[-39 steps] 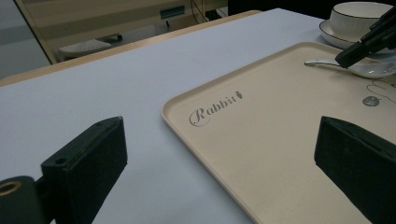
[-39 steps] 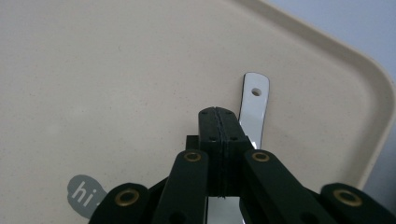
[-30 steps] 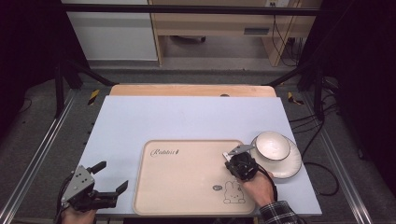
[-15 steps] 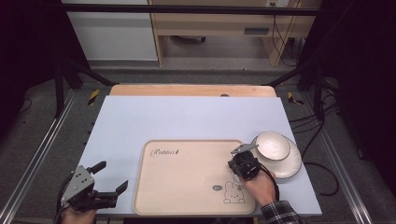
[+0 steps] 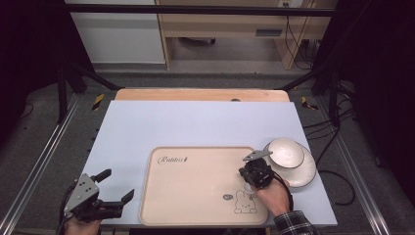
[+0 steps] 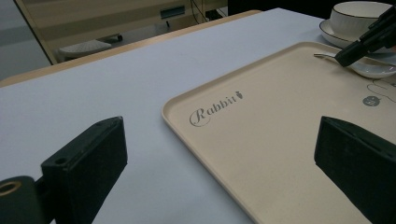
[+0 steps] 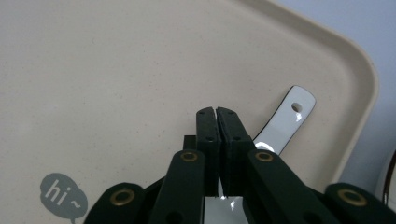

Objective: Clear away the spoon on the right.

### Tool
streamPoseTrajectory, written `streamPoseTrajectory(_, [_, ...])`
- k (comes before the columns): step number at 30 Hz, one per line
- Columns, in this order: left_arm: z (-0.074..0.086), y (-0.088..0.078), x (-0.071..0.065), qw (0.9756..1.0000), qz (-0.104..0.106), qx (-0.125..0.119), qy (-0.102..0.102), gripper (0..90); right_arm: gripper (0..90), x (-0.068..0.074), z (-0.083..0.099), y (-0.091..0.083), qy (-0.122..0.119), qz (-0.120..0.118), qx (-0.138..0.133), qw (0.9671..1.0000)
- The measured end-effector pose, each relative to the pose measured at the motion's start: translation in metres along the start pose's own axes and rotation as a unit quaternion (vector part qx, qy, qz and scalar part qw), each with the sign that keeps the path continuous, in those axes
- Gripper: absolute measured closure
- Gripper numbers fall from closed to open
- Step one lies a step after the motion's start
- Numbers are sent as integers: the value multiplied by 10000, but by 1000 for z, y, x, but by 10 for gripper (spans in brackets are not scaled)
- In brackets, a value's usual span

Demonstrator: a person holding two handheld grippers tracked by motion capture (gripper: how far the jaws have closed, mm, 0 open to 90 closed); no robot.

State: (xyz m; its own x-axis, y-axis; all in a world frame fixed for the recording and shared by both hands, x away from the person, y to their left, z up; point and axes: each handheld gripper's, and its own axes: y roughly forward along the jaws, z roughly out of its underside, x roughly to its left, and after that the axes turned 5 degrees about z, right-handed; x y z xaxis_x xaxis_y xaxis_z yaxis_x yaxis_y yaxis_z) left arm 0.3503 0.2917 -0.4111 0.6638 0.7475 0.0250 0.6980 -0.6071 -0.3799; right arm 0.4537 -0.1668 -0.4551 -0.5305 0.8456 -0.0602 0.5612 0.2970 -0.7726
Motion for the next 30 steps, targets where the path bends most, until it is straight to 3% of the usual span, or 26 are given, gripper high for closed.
streamPoseTrajectory(8, [0, 0, 0, 10000, -3, -1, -5, 21, 710, 1, -1, -7, -47, -35, -176, 9998])
streamPoseTrajectory(9, [0, 0, 0, 10000, -2, -2, -7, 21, 654, 2, -1, -8, -62, -24, -228, 9997])
streamPoseTrajectory(14, [0, 0, 1, 10000, -2, 4, -6, 21, 539, 3, -2, -15, -51, -7, -414, 9991])
streamPoseTrajectory(23, [0, 0, 1, 10000, -11, -2, -14, 21, 384, 5, -2, -27, -98, -23, -723, 9973])
streamPoseTrajectory(30, [1, 0, 1, 10000, -13, -2, -20, 21, 315, 3, -1, -36, -41, -17, -908, 9959])
